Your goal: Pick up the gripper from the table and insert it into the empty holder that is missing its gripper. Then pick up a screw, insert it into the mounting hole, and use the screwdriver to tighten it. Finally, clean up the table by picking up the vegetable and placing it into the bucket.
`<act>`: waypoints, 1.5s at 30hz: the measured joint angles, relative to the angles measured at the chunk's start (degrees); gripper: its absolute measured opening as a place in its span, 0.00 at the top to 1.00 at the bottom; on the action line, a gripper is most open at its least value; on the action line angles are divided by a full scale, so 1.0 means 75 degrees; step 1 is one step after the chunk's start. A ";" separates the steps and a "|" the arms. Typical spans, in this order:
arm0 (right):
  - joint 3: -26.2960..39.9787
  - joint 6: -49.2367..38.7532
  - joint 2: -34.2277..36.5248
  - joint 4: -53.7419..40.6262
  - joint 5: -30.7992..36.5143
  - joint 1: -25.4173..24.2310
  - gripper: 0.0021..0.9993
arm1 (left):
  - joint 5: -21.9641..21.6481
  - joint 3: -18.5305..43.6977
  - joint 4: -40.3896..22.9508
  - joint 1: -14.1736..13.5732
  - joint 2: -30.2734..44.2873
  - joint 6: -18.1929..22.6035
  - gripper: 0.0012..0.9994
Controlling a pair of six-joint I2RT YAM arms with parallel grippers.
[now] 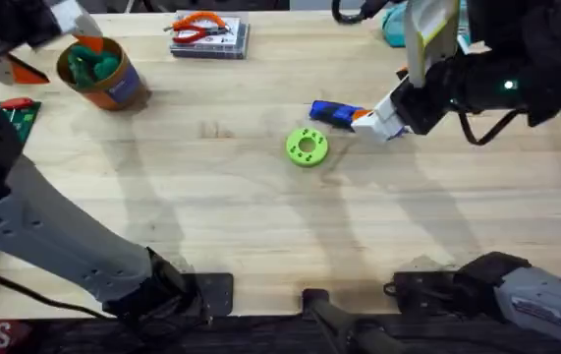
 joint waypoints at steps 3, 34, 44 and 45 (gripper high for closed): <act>0.0000 0.0000 0.0000 -0.0038 0.0000 0.0000 0.02 | 0.0049 0.0470 -0.0604 -0.0029 -0.0137 0.0167 0.00; 0.0000 0.1413 0.0000 -0.0046 0.0000 0.0000 0.02 | -0.0564 -0.4817 -0.0242 -0.4349 -0.6191 0.3618 0.00; 0.0000 0.1411 0.0000 -0.0043 0.0000 0.0000 0.02 | -0.0430 -0.5711 0.0243 -0.4349 -0.6691 0.3646 0.00; 0.0000 0.1411 0.0000 -0.0043 0.0000 0.0000 0.02 | -0.0430 -0.5711 0.0243 -0.4349 -0.6691 0.3646 0.00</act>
